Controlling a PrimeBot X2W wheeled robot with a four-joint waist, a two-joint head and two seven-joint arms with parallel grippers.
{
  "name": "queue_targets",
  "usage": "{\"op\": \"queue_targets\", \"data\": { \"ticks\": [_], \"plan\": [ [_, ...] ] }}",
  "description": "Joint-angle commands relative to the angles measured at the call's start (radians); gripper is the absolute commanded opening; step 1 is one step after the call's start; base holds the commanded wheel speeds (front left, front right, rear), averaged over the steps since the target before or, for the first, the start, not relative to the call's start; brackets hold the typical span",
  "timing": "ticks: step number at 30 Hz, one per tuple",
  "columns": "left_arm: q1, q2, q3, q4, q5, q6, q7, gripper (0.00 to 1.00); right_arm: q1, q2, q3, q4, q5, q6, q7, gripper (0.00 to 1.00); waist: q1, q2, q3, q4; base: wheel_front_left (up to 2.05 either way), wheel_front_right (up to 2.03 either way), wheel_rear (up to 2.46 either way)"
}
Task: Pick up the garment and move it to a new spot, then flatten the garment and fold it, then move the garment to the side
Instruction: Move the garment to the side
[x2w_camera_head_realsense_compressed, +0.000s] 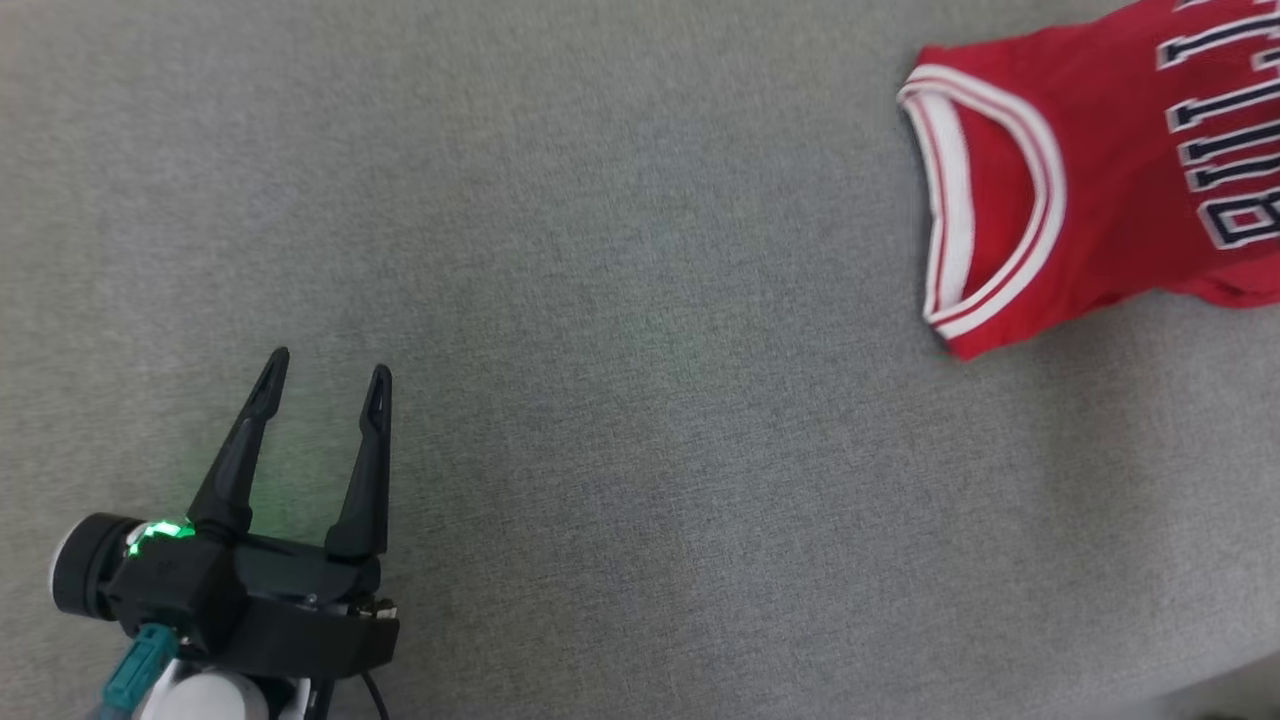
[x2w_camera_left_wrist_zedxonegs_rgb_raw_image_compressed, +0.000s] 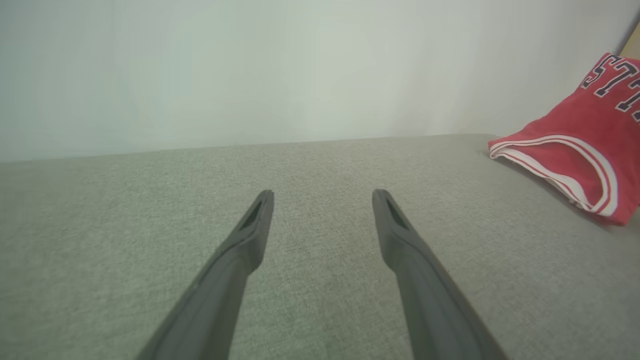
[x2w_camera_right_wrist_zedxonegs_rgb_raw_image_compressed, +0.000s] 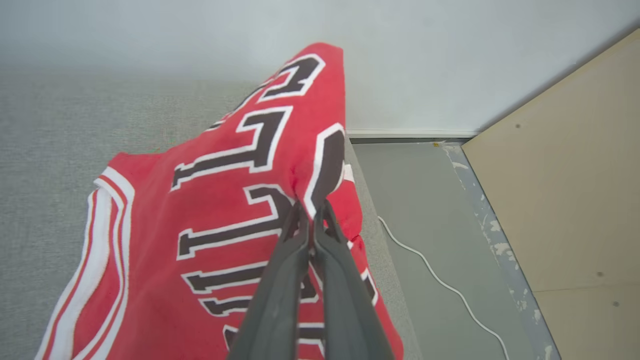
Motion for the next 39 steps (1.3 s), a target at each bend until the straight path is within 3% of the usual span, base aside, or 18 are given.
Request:
{"op": "queue_targets", "data": {
  "ticks": [1, 10, 15, 16, 18, 19, 25, 30, 39],
  "plan": [
    [-0.013, 0.009, -0.001, -0.004, 0.006, -0.003, 0.004, 1.00, -0.014, -0.017, -0.007, 0.001, -0.009, 0.000, -0.008, 0.00, -0.0002, -0.0002, 0.057, -0.027, 0.00, 0.00, 0.00],
    [-0.040, 0.039, -0.019, -0.028, -0.004, -0.006, 0.029, 1.00, -0.056, -0.137, -0.036, 0.107, -0.125, 0.000, -0.141, 0.00, -0.0002, -0.0002, 0.116, -0.002, 0.00, 0.00, 0.00],
    [-0.050, 0.049, -0.033, -0.025, 0.003, -0.005, 0.039, 1.00, -0.067, -0.112, -0.073, 0.198, -0.210, 0.000, -0.209, 0.00, -0.0002, -0.0002, 0.127, 0.013, 0.00, 0.00, 0.00],
    [-0.053, 0.050, -0.037, -0.023, 0.003, -0.005, 0.039, 1.00, -0.066, -0.112, -0.085, 0.217, -0.225, 0.000, -0.225, 0.07, -0.0002, -0.0002, 0.128, 0.017, 0.00, 0.00, 0.00],
    [-0.057, 0.051, -0.044, -0.017, 0.005, -0.006, 0.036, 1.00, -0.057, -0.104, -0.104, 0.256, -0.252, 0.000, -0.248, 0.79, -0.0002, -0.0002, 0.122, 0.025, 0.00, 0.00, 0.00],
    [-0.057, 0.053, -0.047, -0.014, 0.007, -0.006, 0.033, 1.00, -0.053, -0.095, -0.116, 0.272, -0.264, 0.000, -0.258, 1.00, -0.0002, -0.0002, 0.117, 0.027, 0.00, 0.00, 0.00],
    [-0.038, 0.054, -0.063, 0.009, 0.004, -0.007, 0.008, 1.00, -0.013, -0.037, -0.170, 0.316, -0.311, 0.000, -0.291, 1.00, -0.0002, -0.0002, 0.045, 0.033, 0.00, 0.00, 0.00],
    [-0.004, 0.015, -0.035, 0.041, -0.054, 0.009, -0.019, 1.00, 0.057, 0.037, -0.181, 0.299, -0.265, 0.000, -0.338, 1.00, -0.0002, -0.0002, -0.062, 0.036, 0.00, 0.00, 0.00],
    [0.108, -0.037, 0.009, 0.095, -0.088, 0.043, -0.036, 1.00, 0.311, 0.166, -0.106, 0.120, -0.123, 0.000, -0.590, 1.00, -0.0002, -0.0002, -0.280, 0.070, 0.00, 0.00, 0.00]
  ]
}}
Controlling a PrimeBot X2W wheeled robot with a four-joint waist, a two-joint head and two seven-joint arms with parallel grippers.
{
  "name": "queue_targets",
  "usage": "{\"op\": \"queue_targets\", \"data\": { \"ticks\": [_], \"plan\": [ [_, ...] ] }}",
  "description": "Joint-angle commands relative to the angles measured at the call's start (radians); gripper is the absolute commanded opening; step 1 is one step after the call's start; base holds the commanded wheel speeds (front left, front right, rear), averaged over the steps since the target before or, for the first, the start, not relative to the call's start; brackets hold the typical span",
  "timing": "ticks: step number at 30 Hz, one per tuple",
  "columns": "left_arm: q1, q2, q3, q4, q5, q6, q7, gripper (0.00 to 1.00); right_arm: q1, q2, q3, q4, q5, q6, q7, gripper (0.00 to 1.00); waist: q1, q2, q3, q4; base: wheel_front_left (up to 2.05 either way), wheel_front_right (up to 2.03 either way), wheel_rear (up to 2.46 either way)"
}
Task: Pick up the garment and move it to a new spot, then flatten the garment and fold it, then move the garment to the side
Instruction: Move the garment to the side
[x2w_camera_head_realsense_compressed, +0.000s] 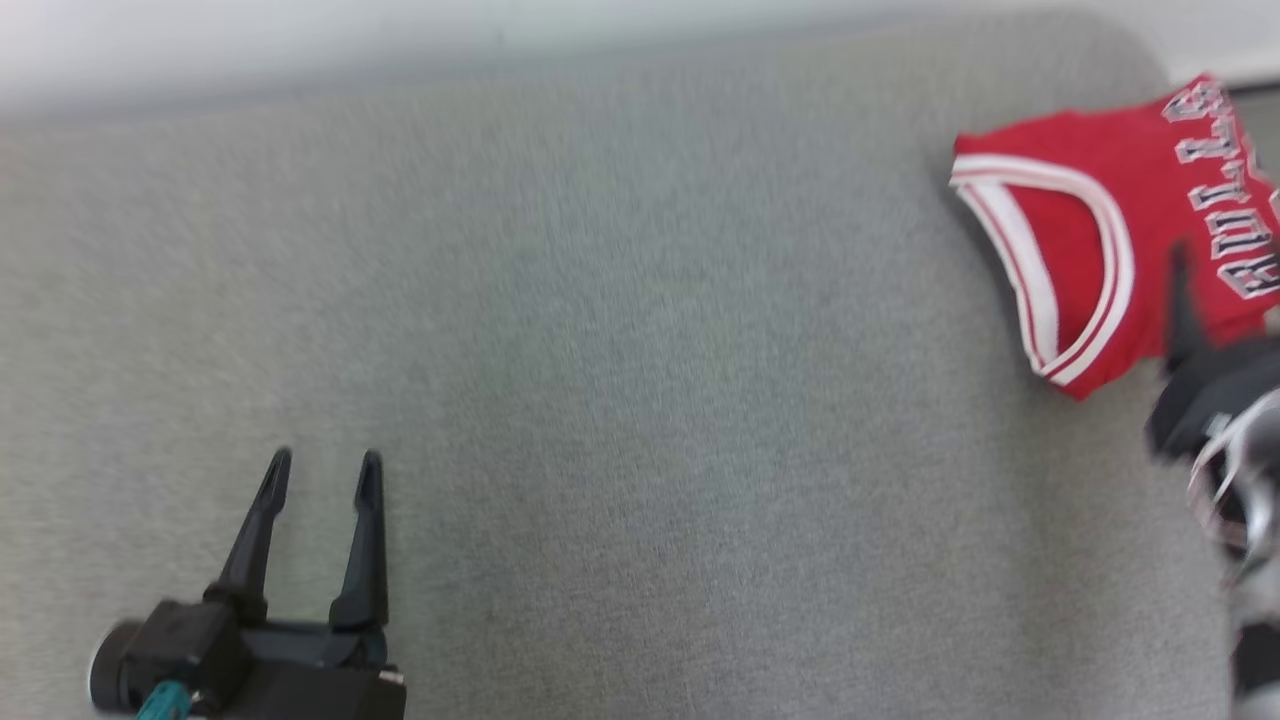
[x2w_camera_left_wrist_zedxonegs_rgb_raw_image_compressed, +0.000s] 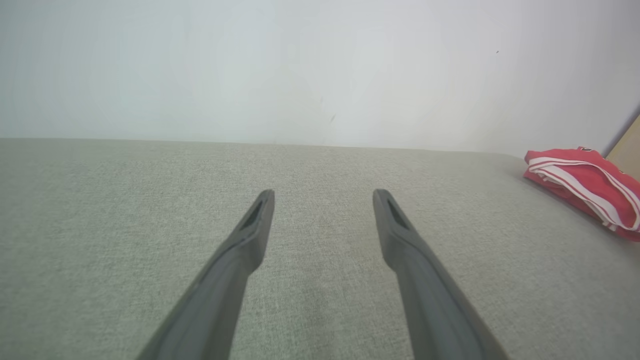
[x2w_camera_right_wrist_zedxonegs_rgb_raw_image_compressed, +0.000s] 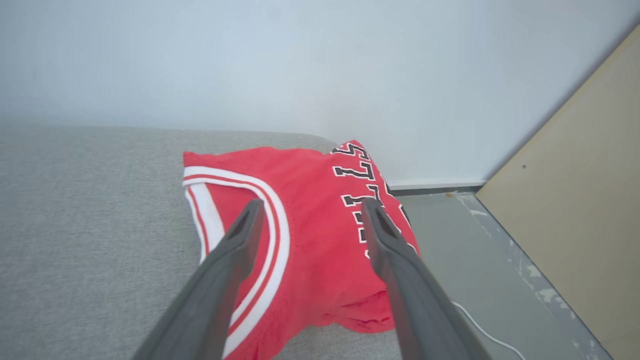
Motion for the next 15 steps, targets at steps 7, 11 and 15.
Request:
{"op": "queue_targets", "data": {
  "ticks": [7, 11, 15],
  "plan": [
    [0.104, -0.049, 0.081, 0.037, -0.028, 0.040, -0.005, 1.00, 0.247, 0.088, 0.069, -0.105, 0.123, 0.000, -0.207, 1.00, 0.0002, 0.0001, -0.262, 0.075, 0.00, 0.00, 0.00],
    [0.147, -0.060, 0.135, 0.052, -0.023, 0.045, -0.006, 1.00, 0.348, 0.161, 0.108, -0.128, 0.149, 0.000, -0.299, 1.00, 0.0002, 0.0001, -0.300, 0.107, 0.00, 0.00, 0.00],
    [0.162, -0.060, 0.148, 0.084, -0.011, 0.034, -0.006, 1.00, 0.397, 0.199, 0.159, -0.120, 0.143, 0.000, -0.324, 1.00, 0.0002, 0.0001, -0.315, 0.129, 0.00, 0.00, 0.00]
  ]
}}
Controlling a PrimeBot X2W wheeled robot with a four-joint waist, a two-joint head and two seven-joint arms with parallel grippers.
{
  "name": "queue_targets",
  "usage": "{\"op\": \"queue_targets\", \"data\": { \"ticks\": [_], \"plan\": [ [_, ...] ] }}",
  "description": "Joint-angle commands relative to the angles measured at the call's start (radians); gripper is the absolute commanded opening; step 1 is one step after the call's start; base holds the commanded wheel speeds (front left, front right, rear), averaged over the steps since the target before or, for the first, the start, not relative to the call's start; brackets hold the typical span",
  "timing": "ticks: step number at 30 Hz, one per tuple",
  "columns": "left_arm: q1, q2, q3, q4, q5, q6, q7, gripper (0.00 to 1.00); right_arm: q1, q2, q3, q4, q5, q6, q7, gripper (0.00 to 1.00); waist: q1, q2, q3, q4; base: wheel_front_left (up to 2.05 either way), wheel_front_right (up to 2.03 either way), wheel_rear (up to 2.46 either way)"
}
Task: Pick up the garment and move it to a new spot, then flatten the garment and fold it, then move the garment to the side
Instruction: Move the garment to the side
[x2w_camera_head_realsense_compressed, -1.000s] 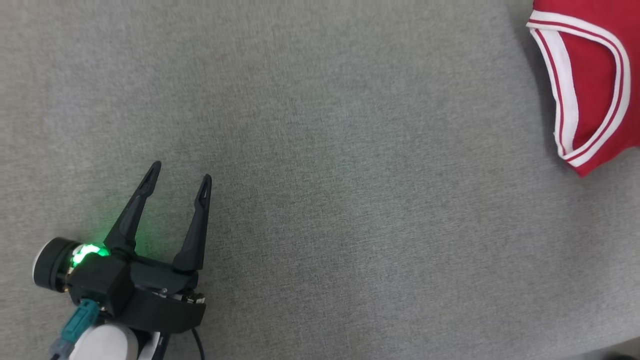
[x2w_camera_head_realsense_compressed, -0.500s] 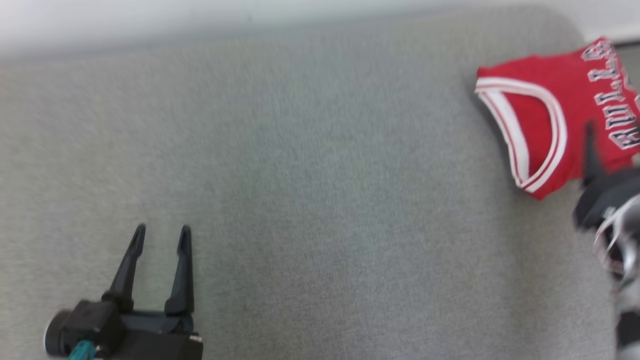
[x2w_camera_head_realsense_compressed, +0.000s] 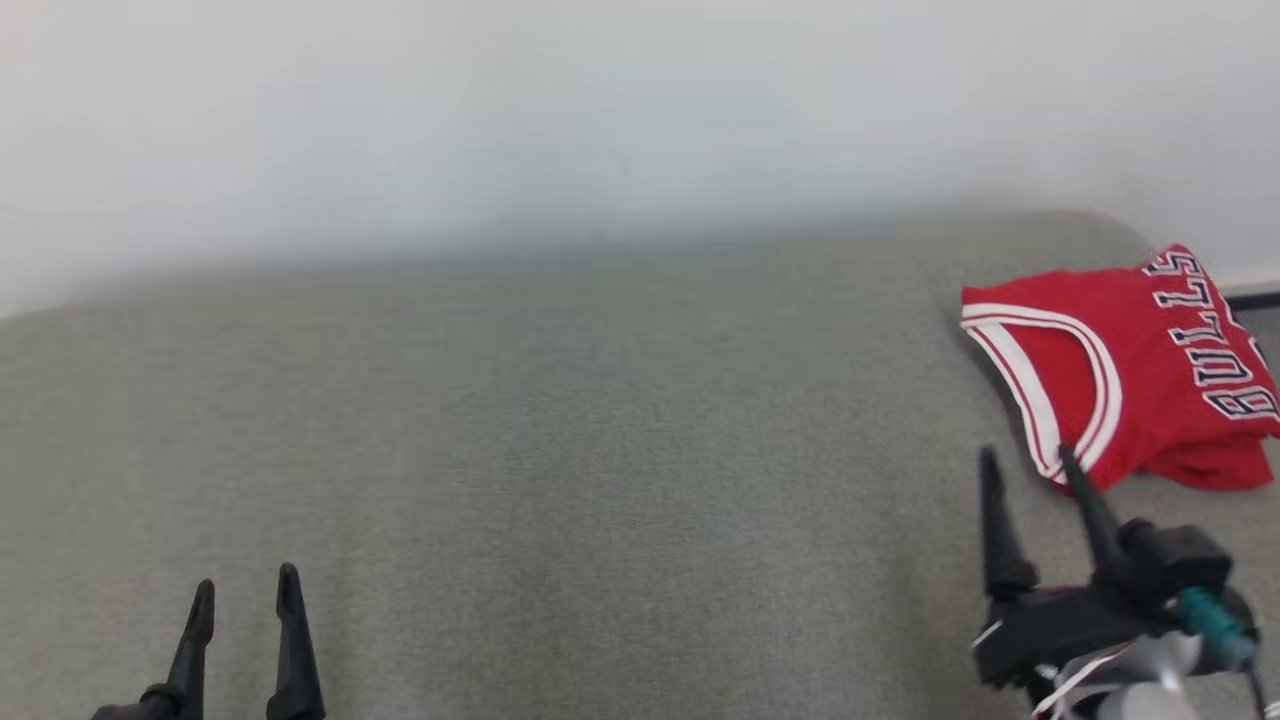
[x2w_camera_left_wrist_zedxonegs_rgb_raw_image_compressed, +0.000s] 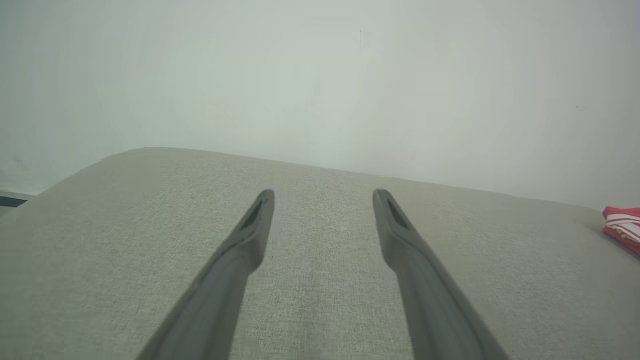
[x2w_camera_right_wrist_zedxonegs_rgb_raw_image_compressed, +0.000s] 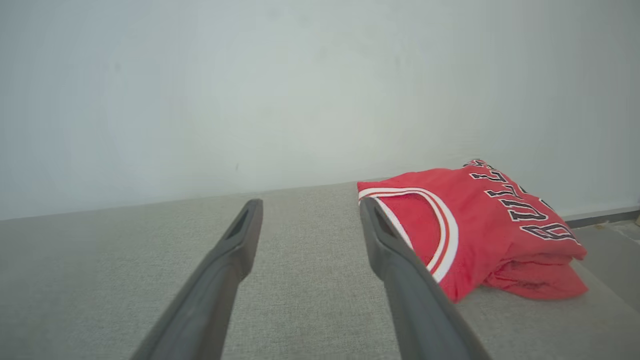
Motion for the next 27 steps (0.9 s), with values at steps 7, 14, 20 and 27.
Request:
{"op": "queue_targets", "data": {
  "ticks": [7, 14, 20, 27],
  "plan": [
    [0.036, -0.008, 0.008, 0.067, 0.027, -0.021, -0.003, 1.00, 0.073, 0.033, 0.088, 0.027, -0.022, 0.000, -0.004, 1.00, 0.0004, 0.0003, -0.062, 0.073, 0.00, 0.00, 0.00],
    [0.060, -0.015, 0.026, 0.100, 0.037, -0.048, -0.003, 1.00, 0.102, 0.038, 0.115, 0.050, -0.023, 0.000, 0.004, 1.00, 0.0004, 0.0003, -0.073, 0.078, 0.00, 0.00, 0.00],
    [0.059, -0.023, 0.038, 0.100, 0.047, -0.056, -0.003, 1.00, 0.109, 0.040, 0.112, 0.040, -0.024, 0.000, 0.010, 1.00, 0.0004, 0.0003, -0.073, 0.074, 0.00, 0.00, 0.00],
    [0.055, -0.033, 0.052, 0.093, 0.056, -0.064, -0.003, 1.00, 0.114, 0.040, 0.113, 0.030, 0.009, 0.000, 0.015, 1.00, 0.0004, 0.0003, -0.064, 0.069, 0.00, 0.00, 0.00]
  ]
}}
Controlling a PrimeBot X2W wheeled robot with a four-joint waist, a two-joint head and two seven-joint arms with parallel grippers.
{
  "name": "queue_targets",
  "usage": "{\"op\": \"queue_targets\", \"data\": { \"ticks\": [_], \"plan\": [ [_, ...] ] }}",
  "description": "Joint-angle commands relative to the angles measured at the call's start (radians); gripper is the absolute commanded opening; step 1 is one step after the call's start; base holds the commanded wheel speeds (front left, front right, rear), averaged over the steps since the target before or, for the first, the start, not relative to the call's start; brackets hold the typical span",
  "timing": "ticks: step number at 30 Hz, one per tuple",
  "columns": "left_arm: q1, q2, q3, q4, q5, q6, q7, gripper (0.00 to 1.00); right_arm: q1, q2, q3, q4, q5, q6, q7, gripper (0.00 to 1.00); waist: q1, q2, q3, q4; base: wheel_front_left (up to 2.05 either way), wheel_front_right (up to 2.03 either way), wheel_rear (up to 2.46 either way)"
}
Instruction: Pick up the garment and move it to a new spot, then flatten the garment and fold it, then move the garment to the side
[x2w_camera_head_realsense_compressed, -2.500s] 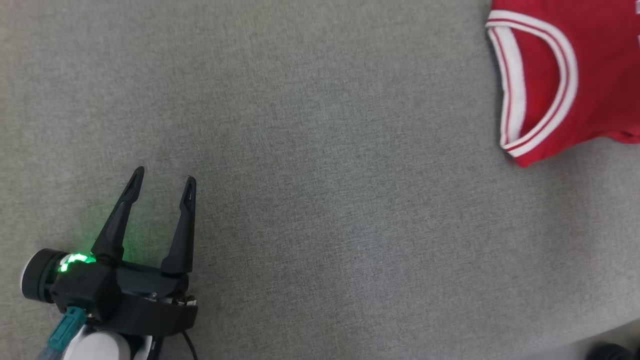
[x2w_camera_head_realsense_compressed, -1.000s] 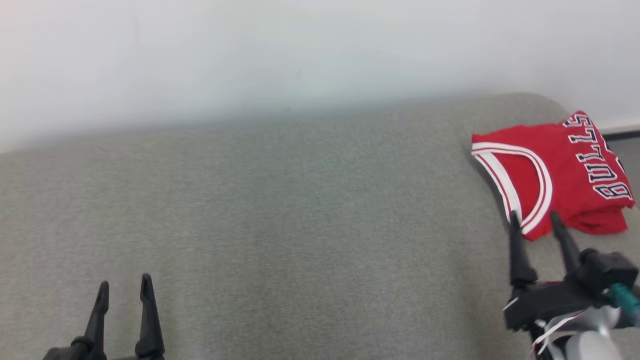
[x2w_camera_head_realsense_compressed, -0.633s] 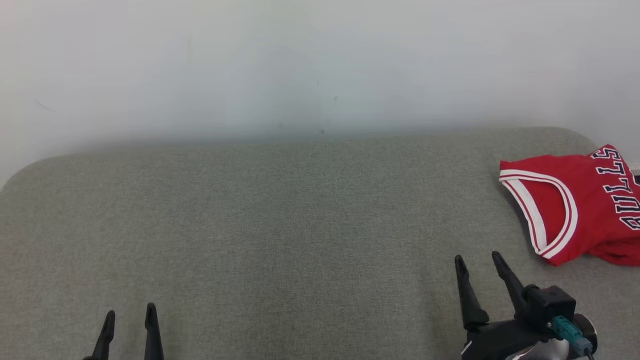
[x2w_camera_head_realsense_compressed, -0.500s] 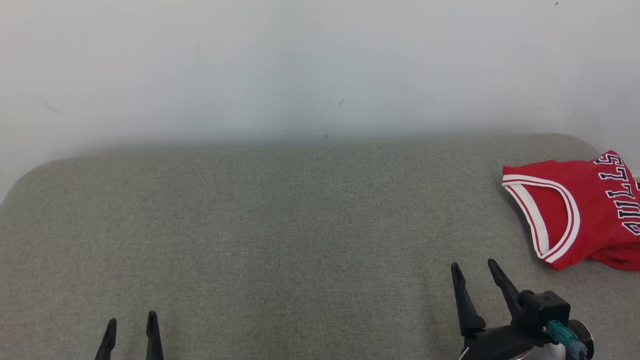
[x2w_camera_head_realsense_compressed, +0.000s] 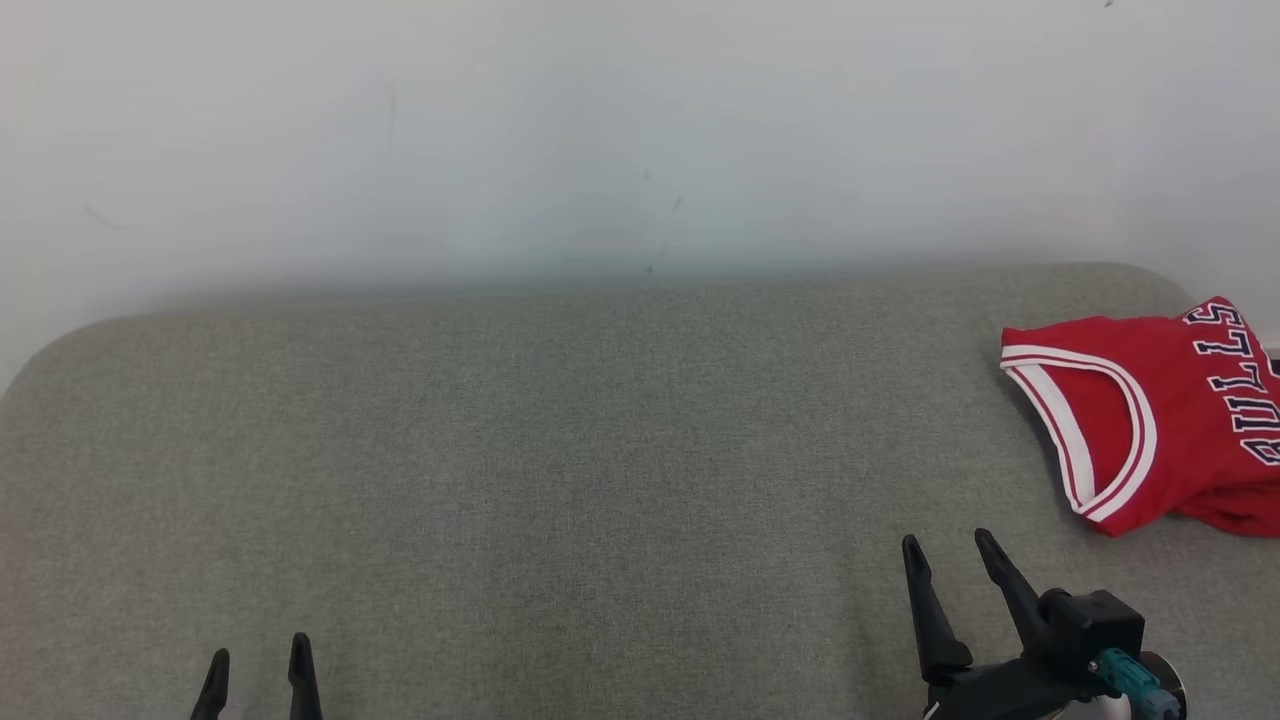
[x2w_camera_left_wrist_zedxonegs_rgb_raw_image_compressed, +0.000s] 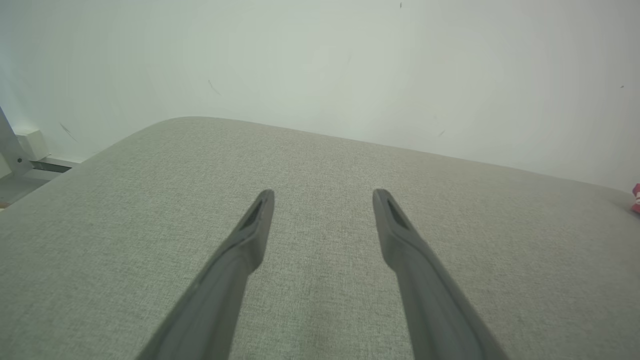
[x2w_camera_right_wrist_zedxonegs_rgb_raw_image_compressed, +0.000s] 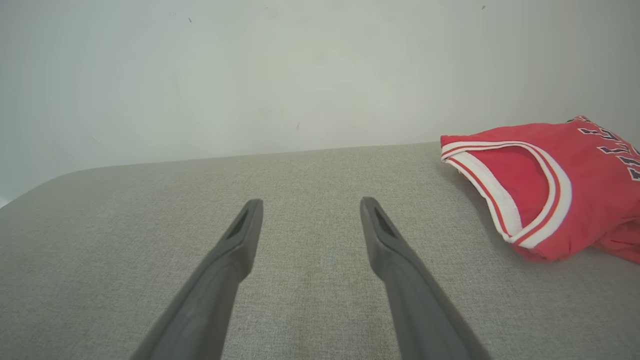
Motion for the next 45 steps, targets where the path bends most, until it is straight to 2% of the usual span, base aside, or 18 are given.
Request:
{"op": "queue_targets", "data": {
  "ticks": [1, 16, 17, 22, 45],
  "plan": [
    [-0.002, -0.005, 0.005, -0.003, 0.010, -0.004, -0.003, 1.00, 0.014, 0.003, 0.002, -0.002, 0.005, 0.000, -0.001, 1.00, 0.0000, 0.0000, 0.002, 0.000, 0.00, 0.00, 0.00],
    [-0.009, -0.018, 0.011, 0.005, 0.031, -0.014, -0.003, 1.00, -0.003, 0.003, 0.021, 0.027, 0.035, 0.000, -0.007, 1.00, 0.0000, 0.0000, 0.008, -0.001, 0.00, 0.00, 0.00],
    [-0.002, -0.017, 0.007, 0.002, 0.018, -0.009, 0.000, 0.00, -0.004, 0.000, 0.019, 0.030, 0.034, 0.000, -0.004, 0.00, 0.0000, 0.0000, 0.008, -0.001, 0.00, 0.00, 0.00],
    [0.000, -0.028, 0.004, 0.041, 0.009, -0.008, 0.008, 0.00, 0.016, 0.000, 0.017, 0.068, 0.047, 0.000, -0.001, 0.00, 0.0000, 0.0000, 0.008, -0.001, 0.00, 0.00, 0.00],
    [-0.044, -0.033, 0.032, 0.022, -0.381, -0.016, 0.122, 0.00, -0.017, 0.001, -0.012, 0.058, 0.465, 0.000, 0.056, 0.00, 0.0000, 0.0000, 0.014, 0.010, 0.00, 0.00, 0.00]
  ]
}}
